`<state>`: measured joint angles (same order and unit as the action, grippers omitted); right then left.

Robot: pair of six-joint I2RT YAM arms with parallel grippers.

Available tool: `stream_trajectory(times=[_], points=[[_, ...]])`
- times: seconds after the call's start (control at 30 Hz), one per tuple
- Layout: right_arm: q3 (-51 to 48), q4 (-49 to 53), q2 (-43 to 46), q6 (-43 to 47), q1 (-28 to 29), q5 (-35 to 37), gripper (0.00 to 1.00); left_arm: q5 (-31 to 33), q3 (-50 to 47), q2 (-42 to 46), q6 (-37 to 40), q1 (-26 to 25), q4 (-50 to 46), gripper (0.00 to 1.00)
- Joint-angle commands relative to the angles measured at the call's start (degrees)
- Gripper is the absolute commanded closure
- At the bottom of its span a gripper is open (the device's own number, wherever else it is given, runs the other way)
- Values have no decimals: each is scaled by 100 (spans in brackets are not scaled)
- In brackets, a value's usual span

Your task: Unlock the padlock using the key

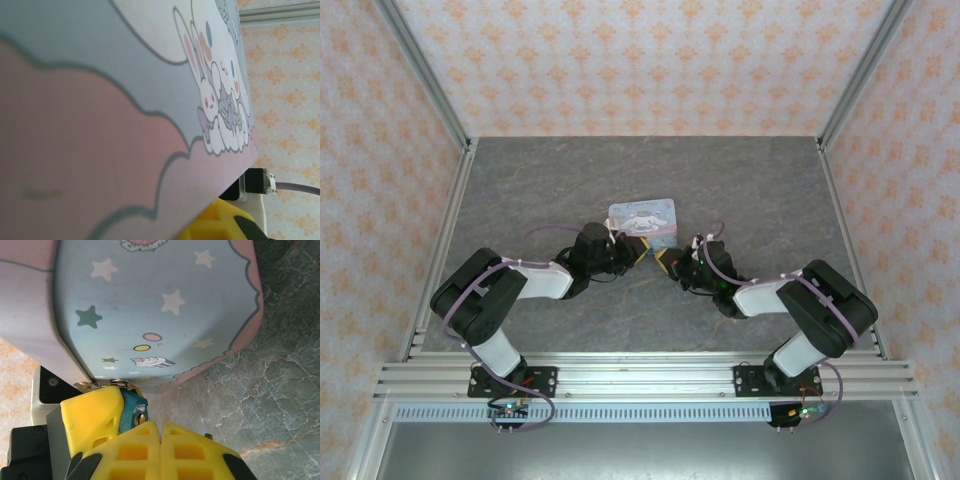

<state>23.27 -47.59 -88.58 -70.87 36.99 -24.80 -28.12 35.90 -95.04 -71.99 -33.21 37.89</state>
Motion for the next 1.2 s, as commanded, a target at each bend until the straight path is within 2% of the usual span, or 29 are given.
stream_trajectory(times=[0.0,0.77,1.17], points=[[174,-114,165,82,38,32,100,-53,-17,191,123,30,85,100],[134,66,350,135,39,-44,100,-7,70,261,79,23,-69,100],[-314,197,769,346,38,36,100,-602,184,405,-285,113,-116,100]])
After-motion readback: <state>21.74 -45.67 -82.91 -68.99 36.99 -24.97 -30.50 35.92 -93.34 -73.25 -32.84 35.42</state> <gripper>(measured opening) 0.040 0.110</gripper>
